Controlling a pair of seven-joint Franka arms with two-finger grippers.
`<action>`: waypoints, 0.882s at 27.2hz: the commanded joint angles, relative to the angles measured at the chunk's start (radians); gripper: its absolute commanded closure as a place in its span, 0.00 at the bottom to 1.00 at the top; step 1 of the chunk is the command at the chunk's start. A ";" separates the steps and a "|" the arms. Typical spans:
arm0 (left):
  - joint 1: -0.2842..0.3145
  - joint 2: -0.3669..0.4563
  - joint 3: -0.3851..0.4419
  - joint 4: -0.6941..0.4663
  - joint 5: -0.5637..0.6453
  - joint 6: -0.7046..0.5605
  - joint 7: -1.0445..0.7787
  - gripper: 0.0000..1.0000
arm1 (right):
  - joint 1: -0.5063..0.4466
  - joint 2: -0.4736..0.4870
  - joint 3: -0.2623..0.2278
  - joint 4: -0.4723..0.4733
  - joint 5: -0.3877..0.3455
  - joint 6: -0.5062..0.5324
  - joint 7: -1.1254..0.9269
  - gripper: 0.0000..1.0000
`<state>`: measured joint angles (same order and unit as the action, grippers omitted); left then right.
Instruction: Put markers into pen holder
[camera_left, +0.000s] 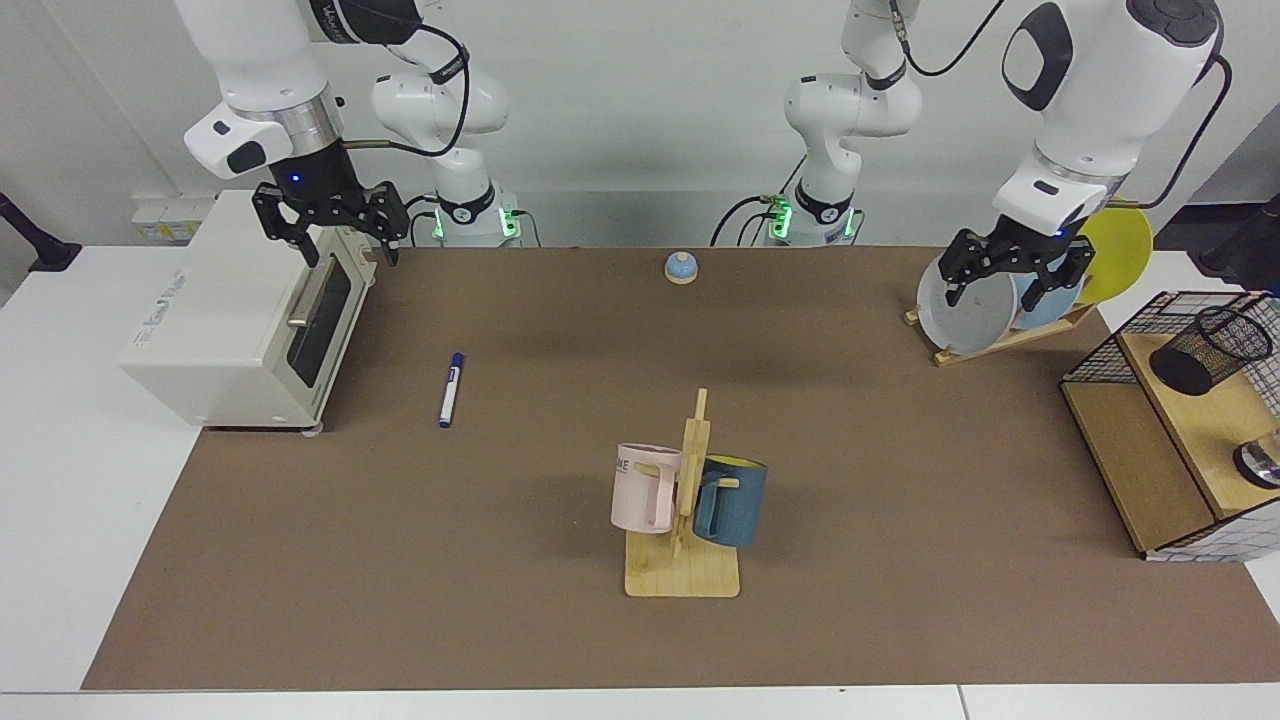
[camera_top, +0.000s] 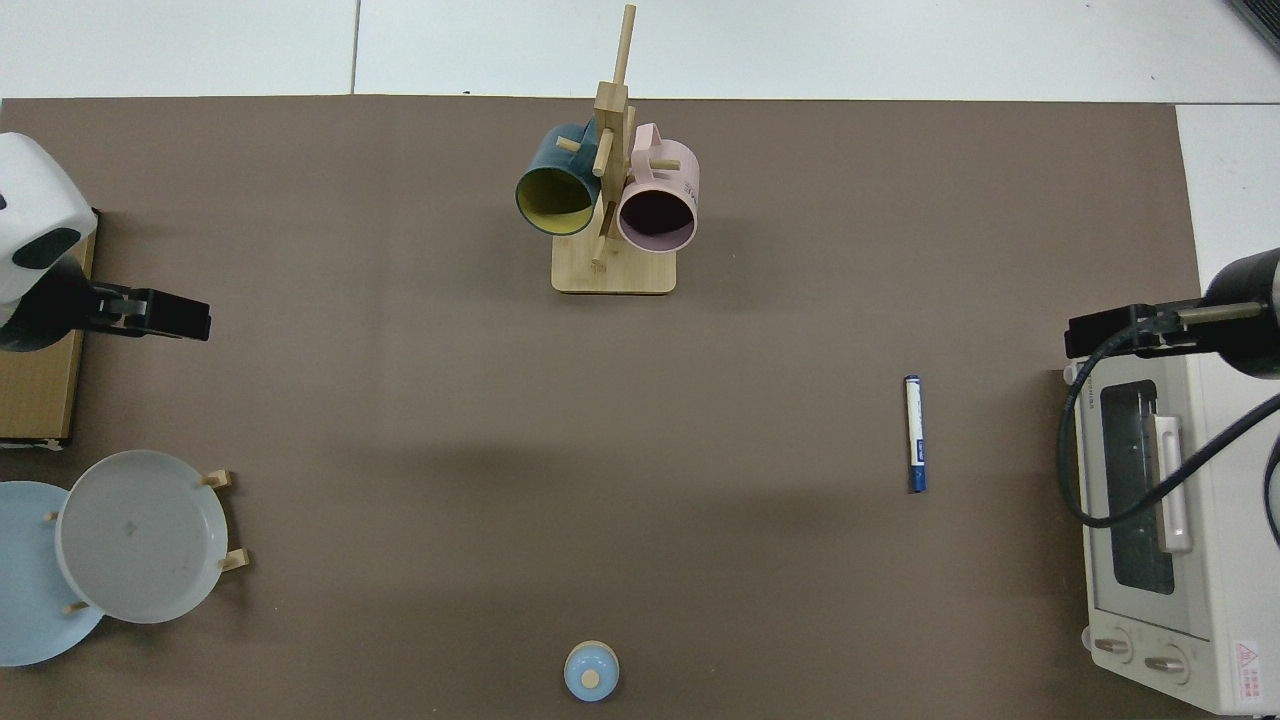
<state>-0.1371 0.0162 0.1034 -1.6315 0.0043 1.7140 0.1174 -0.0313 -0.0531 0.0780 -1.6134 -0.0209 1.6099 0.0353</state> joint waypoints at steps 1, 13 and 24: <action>0.004 -0.006 0.002 0.001 0.002 -0.016 0.016 0.00 | -0.016 -0.005 0.011 0.000 0.016 0.007 0.014 0.00; 0.001 -0.006 0.004 0.001 0.002 -0.030 0.013 0.00 | -0.016 -0.005 0.011 0.000 0.016 0.008 0.014 0.00; -0.003 -0.007 -0.002 0.001 0.002 -0.030 0.013 0.00 | -0.013 -0.010 0.011 -0.002 0.016 -0.010 0.012 0.00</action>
<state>-0.1371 0.0162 0.1021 -1.6315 0.0043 1.7009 0.1186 -0.0335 -0.0531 0.0774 -1.6134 -0.0210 1.6087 0.0353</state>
